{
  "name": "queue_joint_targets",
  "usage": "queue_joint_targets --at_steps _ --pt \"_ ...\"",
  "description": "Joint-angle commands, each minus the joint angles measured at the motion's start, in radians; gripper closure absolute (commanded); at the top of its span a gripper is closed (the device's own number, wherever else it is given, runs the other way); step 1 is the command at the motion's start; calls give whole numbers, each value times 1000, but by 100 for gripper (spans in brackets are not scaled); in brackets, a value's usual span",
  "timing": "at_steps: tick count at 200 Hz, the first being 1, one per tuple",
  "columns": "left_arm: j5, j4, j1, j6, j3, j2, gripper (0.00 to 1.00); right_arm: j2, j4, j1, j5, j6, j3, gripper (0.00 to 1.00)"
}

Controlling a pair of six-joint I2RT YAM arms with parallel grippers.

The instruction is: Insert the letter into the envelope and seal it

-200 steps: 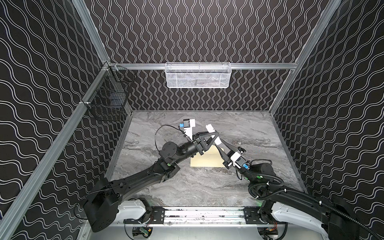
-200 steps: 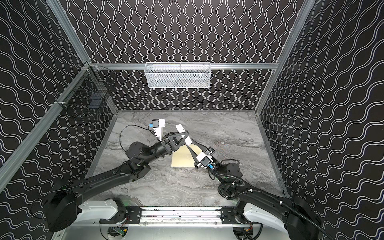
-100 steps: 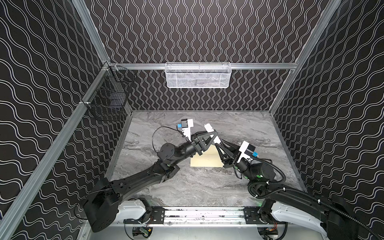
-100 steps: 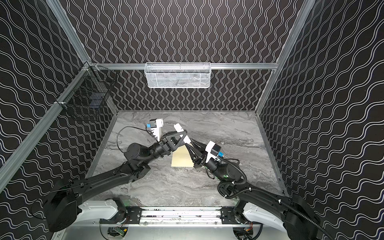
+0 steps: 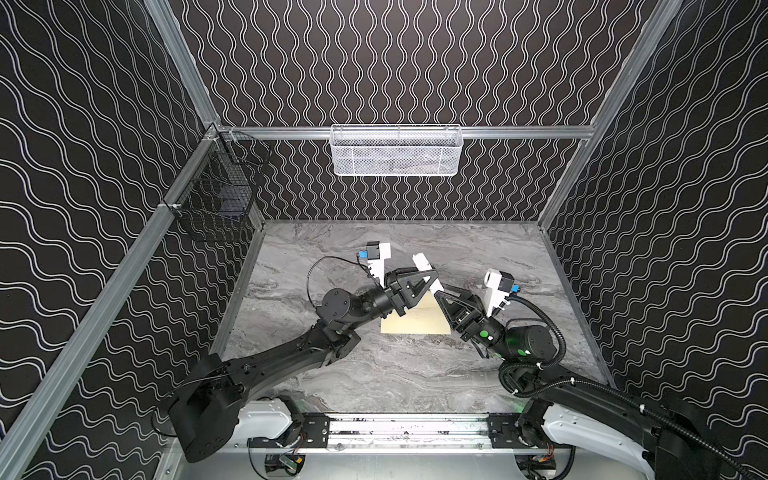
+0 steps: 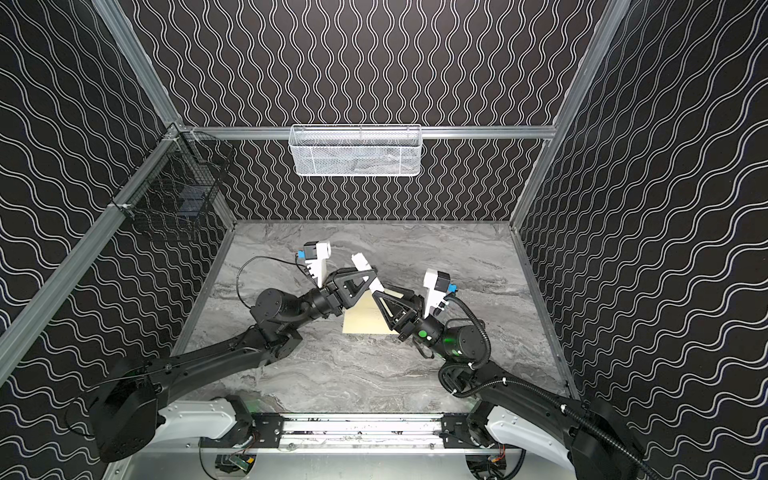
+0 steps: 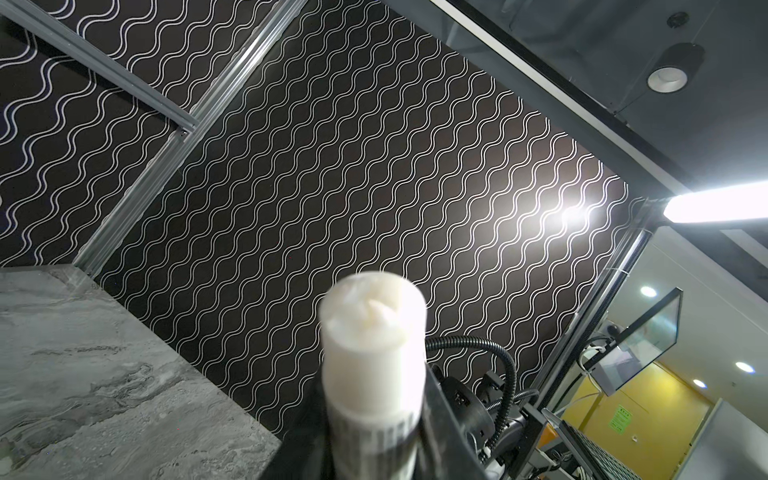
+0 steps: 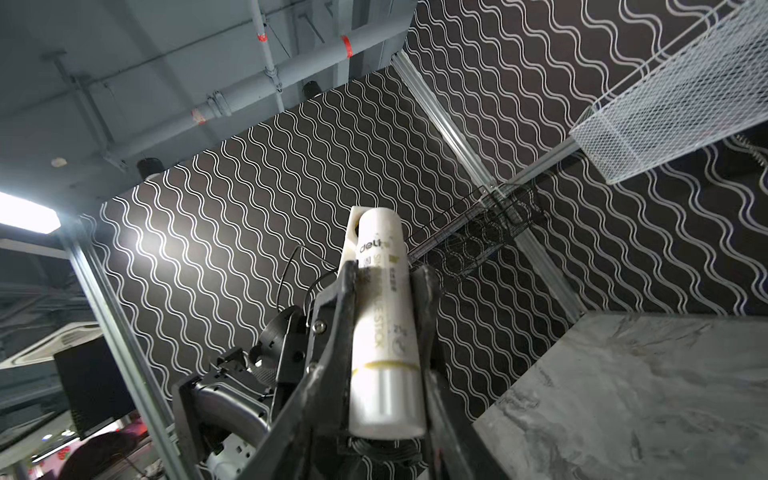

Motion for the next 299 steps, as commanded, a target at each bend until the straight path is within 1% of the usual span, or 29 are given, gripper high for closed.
queue_joint_targets --at_steps 1,9,18,26,34,43,58,72,80,89,99,111,133,148,165,184,198,213,226,232,243,259,265,270,278,287,299 --pt "-20 18 2 15 -2 7 100 0 98 -58 -116 172 1 57" --pt "-18 16 1 18 -2 8 100 8 117 -86 -147 207 2 57" --pt "-14 18 2 29 -3 8 100 12 163 -109 -177 209 -5 57" --pt "-4 14 2 49 -2 10 100 2 181 -122 -192 180 -16 55" --pt "17 -2 2 93 4 10 100 -20 161 -135 -209 121 -30 52" --pt "52 -26 2 171 10 10 100 -53 117 -161 -249 28 -40 52" --pt "148 -40 4 331 8 0 100 -117 -1 -212 -320 -136 -51 50" --pt "221 -26 4 461 -11 -16 100 -205 -156 -231 -342 -374 -58 48" --pt "235 -53 4 505 -12 -30 100 -260 -246 -231 -325 -533 -68 48" --pt "239 -85 4 566 -17 -49 100 -307 -330 -233 -327 -662 -69 49" --pt "235 -104 4 599 -27 -71 100 -355 -420 -232 -309 -790 -67 48" --pt "245 -105 3 632 -37 -89 100 -393 -511 -230 -337 -935 -56 46" --pt "287 -113 2 662 -28 -97 100 -434 -609 -230 -334 -1067 -40 43" --pt "324 -87 1 664 -22 -86 100 -451 -617 -230 -331 -1091 -44 42" --pt "352 -51 0 653 -21 -76 100 -460 -617 -230 -333 -1091 -49 42" --pt "347 -4 1 621 -26 -67 100 -459 -605 -231 -348 -1061 -48 43" --pt "336 24 1 592 -26 -60 100 -450 -606 -230 -380 -1034 -36 44" --pt "285 77 1 533 -34 -45 100 -426 -544 -227 -393 -983 -36 47" --pt "167 140 2 429 -53 -30 100 -400 -492 -217 -397 -967 -36 49" --pt "121 171 2 379 -59 -17 100 -390 -496 -212 -401 -988 -25 49" --pt "79 199 4 305 -52 7 100 -389 -562 -205 -393 -1064 6 49" --pt "45 210 4 229 -41 30 100 -384 -578 -202 -331 -1169 6 49" --pt "25 219 5 201 -42 35 100 -378 -565 -202 -310 -1176 0 47" --pt "8 236 5 176 -46 41 100 -376 -536 -202 -285 -1153 -9 46" --pt "-12 274 6 130 -47 56 100 -364 -461 -203 -262 -1073 -25 46" --pt "-11 326 10 82 -45 81 100 -356 -397 -203 -261 -947 -35 45" --pt "0 377 13 43 -40 110 100 -351 -376 -202 -259 -787 -31 45"
